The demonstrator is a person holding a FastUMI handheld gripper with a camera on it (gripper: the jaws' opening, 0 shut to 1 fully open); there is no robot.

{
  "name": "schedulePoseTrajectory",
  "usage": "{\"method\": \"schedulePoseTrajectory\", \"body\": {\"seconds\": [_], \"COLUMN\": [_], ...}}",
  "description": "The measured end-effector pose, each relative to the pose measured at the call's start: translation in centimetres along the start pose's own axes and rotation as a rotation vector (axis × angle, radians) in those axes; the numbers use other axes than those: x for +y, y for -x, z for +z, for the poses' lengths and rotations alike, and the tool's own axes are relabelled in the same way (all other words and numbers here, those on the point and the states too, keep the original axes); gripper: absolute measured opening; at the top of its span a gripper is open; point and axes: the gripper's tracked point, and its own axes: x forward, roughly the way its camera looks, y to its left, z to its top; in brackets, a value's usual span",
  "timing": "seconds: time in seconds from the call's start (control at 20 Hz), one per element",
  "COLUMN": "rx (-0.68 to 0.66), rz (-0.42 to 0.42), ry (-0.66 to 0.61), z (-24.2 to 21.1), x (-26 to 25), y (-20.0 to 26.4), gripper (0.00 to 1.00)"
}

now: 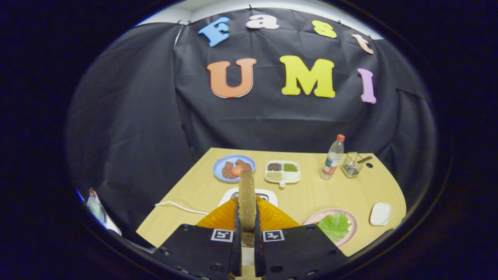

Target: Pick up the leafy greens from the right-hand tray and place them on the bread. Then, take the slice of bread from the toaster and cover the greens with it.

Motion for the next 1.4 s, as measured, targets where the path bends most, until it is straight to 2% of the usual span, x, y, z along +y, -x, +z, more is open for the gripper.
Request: {"method": "schedulePoseTrajectory", "body": {"seconds": [0.2,0.4,0.75,1.2,1.4], "rx": [-0.059,-0.066,0.03,0.065,0.09], "rz": [-0.016,-0.065,-0.184,-0.094,-0.117], "ry": [-0.01,-0.049,-0.115,-0.358,-0.32], "z": [2.3,1.6,-7.0,-16.0,-19.3], "x": [-2.2,-6.7,-15.9,-24.5,-28.0], "y": [2.9,3.8,-1.1,-5.6,-6.6], "gripper": [0.13,0.12,0.13,0.13,0.13]}}
